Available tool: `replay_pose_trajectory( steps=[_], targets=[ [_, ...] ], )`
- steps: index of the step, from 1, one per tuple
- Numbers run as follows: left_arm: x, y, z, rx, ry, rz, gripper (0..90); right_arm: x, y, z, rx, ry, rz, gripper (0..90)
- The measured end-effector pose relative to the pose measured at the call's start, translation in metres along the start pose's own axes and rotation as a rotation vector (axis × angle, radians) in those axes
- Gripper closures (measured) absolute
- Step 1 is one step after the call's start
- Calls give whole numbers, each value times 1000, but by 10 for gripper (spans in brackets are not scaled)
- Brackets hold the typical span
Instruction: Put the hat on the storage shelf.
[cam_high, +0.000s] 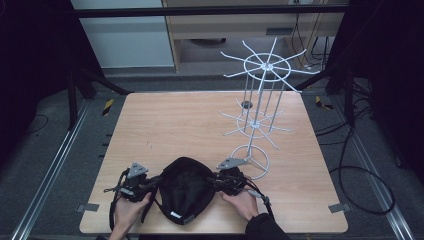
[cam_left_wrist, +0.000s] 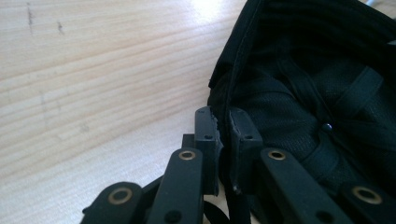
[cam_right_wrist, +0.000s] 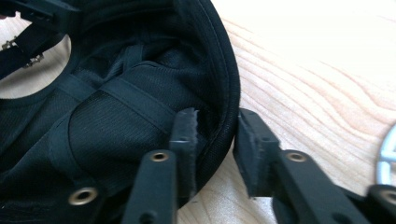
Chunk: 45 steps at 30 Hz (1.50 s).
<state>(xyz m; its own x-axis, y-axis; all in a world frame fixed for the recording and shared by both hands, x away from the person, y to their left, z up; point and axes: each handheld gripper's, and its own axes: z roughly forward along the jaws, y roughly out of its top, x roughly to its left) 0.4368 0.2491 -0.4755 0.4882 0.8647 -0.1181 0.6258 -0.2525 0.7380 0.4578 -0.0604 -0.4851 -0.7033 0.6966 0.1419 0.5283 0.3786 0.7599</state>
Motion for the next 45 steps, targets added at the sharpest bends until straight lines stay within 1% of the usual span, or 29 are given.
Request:
replay_pose_trajectory(
  steps=[2,5,8,9,10,14,15,16,17,18,19,20,21,23,25,26,27,28,29,30,34,37,38,39,40,41,42,44,45],
  targets=[
    [2,4,4,-7,5,-5,830,2,1,-1,-14,-21,-14,750],
    [5,10,10,-17,2,-6,830,2,1,-2,-17,-42,-17,743],
    [5,11,13,-20,4,2,829,0,2,-2,-15,-57,-5,644],
    [5,11,13,-20,4,2,828,0,2,-2,-15,-57,-5,644],
    [4,11,13,-23,0,6,828,-1,2,-2,-3,-62,22,582],
    [3,10,12,-24,-1,6,828,-2,0,2,27,-51,32,561],
    [3,10,12,-23,-2,8,829,-2,-2,5,47,-40,45,585],
    [3,10,12,-23,-2,7,829,-2,-2,7,56,-29,42,620],
    [3,10,12,-23,-2,7,829,-2,-2,7,56,-29,42,620],
    [3,10,12,-24,-4,3,829,-2,-2,8,67,-21,52,681],
    [3,10,11,-26,-5,-1,829,-1,-2,7,69,-25,51,711],
    [3,10,11,-26,-5,-1,829,-1,-2,6,76,-28,65,742],
    [4,10,11,-30,-16,-11,828,-1,-2,4,72,-34,69,775],
    [3,10,10,-38,-24,-11,828,-1,0,0,42,-54,60,806],
    [2,11,9,-50,-27,-8,826,1,3,-10,-16,-65,53,814],
    [2,11,9,-50,-27,-8,825,1,3,-10,-16,-65,53,814],
    [1,11,8,-54,-30,-9,823,4,8,-20,-92,-78,15,817],
    [1,11,9,-51,-29,-9,822,5,9,-23,-113,-79,8,817],
    [1,11,9,-51,-29,-9,820,5,9,-23,-113,-79,8,817],
    [2,10,10,-44,-28,-10,819,11,12,-31,-172,-77,-32,817],
    [2,10,12,-37,-26,-15,814,22,15,-39,-231,-58,-89,815],
    [3,10,14,-30,-23,-20,811,28,16,-41,-247,-41,-127,812],
    [3,10,14,-30,-23,-20,811,28,16,-41,-247,-41,-127,812],
    [4,10,14,-30,-24,-22,809,30,15,-41,-246,-39,-144,812],
    [4,9,15,-29,-26,-23,807,31,14,-41,-245,-42,-148,812],
    [4,9,15,-29,-26,-23,804,31,14,-41,-245,-42,-148,812],
    [5,10,14,-38,-33,-30,800,30,12,-41,-234,-60,-144,814],
    [5,10,12,-44,-38,-30,796,29,12,-41,-231,-65,-139,815],
    [6,11,9,-59,-51,-35,776,27,11,-41,-226,-89,-120,819]
  ],
)
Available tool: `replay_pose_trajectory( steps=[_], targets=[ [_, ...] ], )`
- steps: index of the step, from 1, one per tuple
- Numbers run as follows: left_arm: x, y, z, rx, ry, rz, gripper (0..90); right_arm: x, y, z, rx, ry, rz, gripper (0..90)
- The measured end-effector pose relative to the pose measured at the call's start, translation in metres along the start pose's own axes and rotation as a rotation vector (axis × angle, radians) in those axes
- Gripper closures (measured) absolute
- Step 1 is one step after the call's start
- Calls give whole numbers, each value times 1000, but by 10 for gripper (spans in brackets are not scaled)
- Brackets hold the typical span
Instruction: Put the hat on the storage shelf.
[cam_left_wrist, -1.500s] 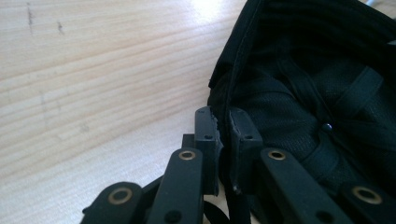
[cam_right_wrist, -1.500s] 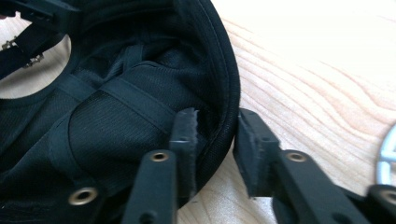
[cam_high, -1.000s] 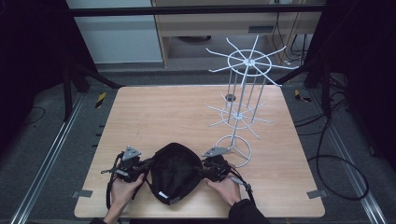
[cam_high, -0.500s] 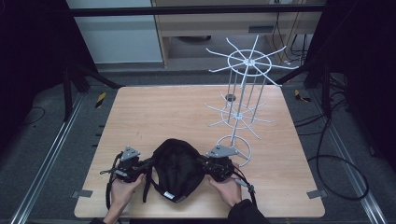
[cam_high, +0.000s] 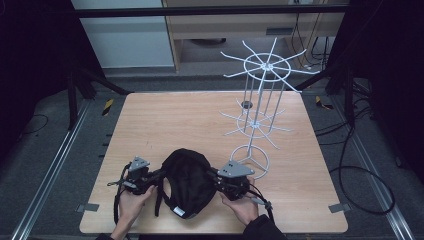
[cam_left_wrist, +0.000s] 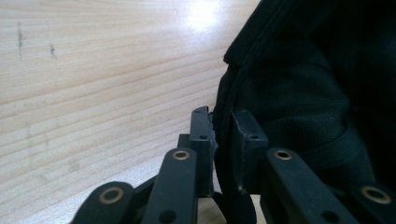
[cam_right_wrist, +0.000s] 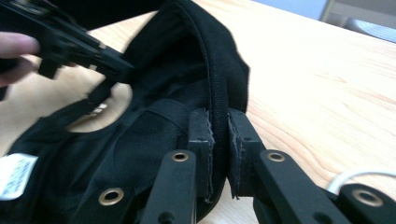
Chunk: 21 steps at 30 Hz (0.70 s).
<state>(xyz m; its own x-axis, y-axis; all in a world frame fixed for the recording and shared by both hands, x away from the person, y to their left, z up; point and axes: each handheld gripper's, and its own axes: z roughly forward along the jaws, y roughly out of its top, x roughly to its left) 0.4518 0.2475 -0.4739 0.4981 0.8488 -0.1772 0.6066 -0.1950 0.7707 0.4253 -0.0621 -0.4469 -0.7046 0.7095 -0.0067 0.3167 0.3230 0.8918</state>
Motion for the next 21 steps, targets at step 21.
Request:
replay_pose_trajectory(
  steps=[21],
  targets=[
    [-28,15,-49,-121,-46,28,737,-7,0,-3,3,-111,26,830]
  ],
)
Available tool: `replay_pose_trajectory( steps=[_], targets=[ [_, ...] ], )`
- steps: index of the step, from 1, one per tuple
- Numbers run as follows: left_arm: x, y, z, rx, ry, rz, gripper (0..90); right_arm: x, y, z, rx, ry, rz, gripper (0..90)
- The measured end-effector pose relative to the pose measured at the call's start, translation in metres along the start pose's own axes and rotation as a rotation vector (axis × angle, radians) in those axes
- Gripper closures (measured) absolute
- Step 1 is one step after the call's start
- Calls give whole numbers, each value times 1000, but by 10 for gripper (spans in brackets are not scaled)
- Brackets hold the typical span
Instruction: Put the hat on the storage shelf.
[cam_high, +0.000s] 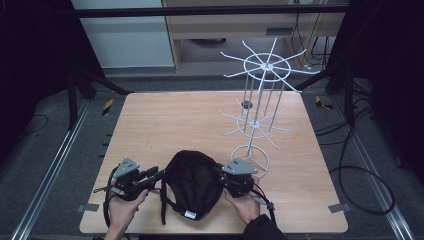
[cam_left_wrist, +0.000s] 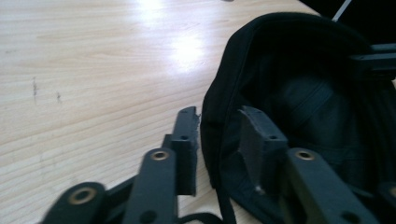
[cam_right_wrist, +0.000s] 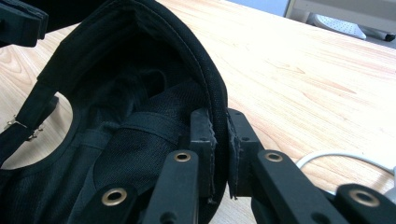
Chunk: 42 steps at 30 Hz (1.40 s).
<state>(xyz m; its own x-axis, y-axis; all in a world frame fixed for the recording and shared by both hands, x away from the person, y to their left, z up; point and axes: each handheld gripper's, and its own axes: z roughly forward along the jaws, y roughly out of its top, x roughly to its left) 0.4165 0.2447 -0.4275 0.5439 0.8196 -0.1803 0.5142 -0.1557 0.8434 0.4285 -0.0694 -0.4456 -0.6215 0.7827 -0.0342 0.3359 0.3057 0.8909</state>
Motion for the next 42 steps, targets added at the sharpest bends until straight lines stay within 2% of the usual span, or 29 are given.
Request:
replay_pose_trajectory(
  steps=[3,4,5,6,13,16,19,21,22,26,27,28,30,32,33,34,35,36,37,38,39,41,42],
  targets=[
    [-12,2,4,0,-21,30,822,3,2,-1,-10,5,-18,829],
    [-12,2,4,0,-21,30,845,4,3,-1,-12,9,-21,829],
    [-15,2,6,4,-25,37,845,4,3,-1,-12,9,-21,829],
    [-20,2,10,10,-35,49,890,5,3,-2,-13,13,-28,829],
    [-33,7,22,7,-57,54,895,8,5,-3,-15,30,-49,829],
    [-34,9,27,5,-47,52,892,9,5,-3,-18,42,-53,828],
    [-33,9,30,11,-34,55,877,9,5,-4,-25,57,-57,827],
    [-30,7,30,8,-24,42,873,10,6,-5,-33,68,-66,827],
    [-27,6,29,9,-29,18,871,11,7,-5,-32,69,-65,827],
    [-28,7,23,-1,-29,23,834,12,7,-4,-24,59,-62,827],
    [-30,7,19,-10,-22,30,834,11,7,-4,-14,48,-56,827],
    [-32,8,15,-22,-1,48,787,9,6,-3,-6,37,-48,827],
    [-33,9,6,-37,46,79,763,7,5,-3,-2,31,-43,827],
    [-31,8,0,-43,94,83,670,4,5,-4,0,20,-33,827],
    [-25,5,1,-7,132,77,637,3,5,-4,-1,19,-31,827],
    [-21,4,3,20,134,72,611,3,5,-4,-5,16,-32,827],
    [-21,4,3,20,134,72,601,3,5,-4,-5,16,-32,827],
    [-13,-2,13,64,97,31,614,4,7,-5,-12,19,-40,827],
    [-13,-2,13,64,97,31,639,4,7,-5,-12,19,-40,827],
    [-9,-4,17,87,71,13,639,5,8,-5,-15,24,-47,827],
    [-5,-6,23,109,45,-8,743,6,12,-6,-28,24,-67,827],
    [-3,-6,27,111,39,-10,767,7,14,-6,-38,26,-76,827],
    [-2,-4,30,102,33,-16,796,10,20,-8,-64,31,-103,827]
  ],
)
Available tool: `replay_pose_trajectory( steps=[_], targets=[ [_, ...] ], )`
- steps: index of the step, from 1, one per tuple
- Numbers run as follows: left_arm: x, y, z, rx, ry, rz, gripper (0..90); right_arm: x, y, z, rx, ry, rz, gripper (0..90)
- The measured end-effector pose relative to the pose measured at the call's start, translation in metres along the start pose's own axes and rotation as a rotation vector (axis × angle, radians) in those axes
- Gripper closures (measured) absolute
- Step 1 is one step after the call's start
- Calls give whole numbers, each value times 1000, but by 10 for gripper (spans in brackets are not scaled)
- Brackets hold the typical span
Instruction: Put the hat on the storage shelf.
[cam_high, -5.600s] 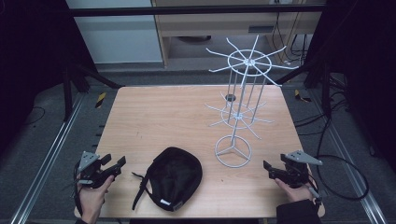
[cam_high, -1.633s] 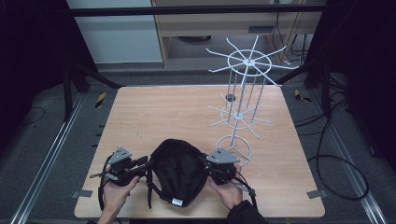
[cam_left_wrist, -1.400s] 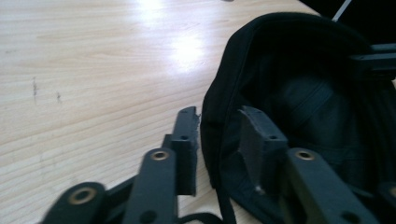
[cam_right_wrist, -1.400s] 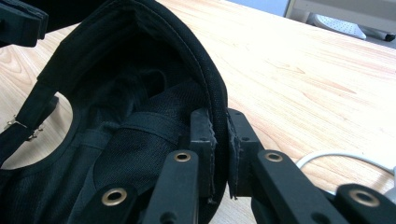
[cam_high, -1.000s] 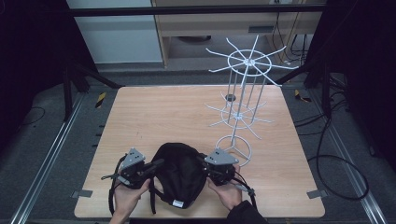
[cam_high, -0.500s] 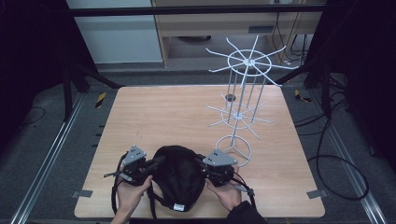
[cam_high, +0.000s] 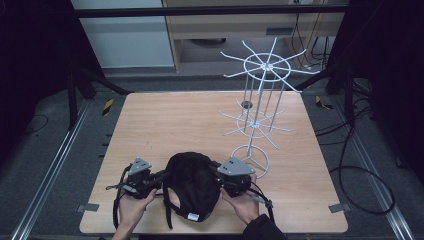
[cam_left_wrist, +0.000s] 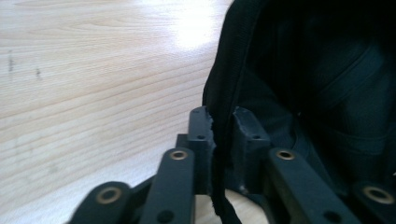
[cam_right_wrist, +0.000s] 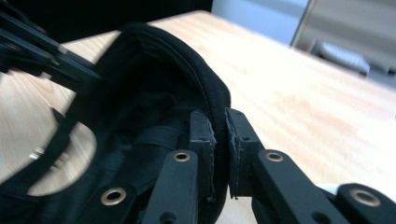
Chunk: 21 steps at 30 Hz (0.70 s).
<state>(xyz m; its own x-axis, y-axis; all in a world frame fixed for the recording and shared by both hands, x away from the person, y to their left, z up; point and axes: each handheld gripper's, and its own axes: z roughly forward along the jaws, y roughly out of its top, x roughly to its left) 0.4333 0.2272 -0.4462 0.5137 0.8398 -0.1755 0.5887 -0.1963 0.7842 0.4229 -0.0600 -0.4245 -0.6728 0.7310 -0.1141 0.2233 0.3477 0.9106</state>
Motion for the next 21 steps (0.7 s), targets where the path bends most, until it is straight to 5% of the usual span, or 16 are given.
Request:
replay_pose_trajectory(
  steps=[5,8,17,21],
  targets=[
    [-2,2,11,-11,5,3,805,3,8,-6,-61,10,-47,826],
    [0,-1,23,5,1,-6,809,9,9,-5,-92,83,-50,823],
    [20,-8,32,16,-16,-60,796,37,-1,13,-36,271,-49,788],
    [23,-11,33,29,-16,-60,747,46,-2,16,-26,286,-64,772]
  ],
)
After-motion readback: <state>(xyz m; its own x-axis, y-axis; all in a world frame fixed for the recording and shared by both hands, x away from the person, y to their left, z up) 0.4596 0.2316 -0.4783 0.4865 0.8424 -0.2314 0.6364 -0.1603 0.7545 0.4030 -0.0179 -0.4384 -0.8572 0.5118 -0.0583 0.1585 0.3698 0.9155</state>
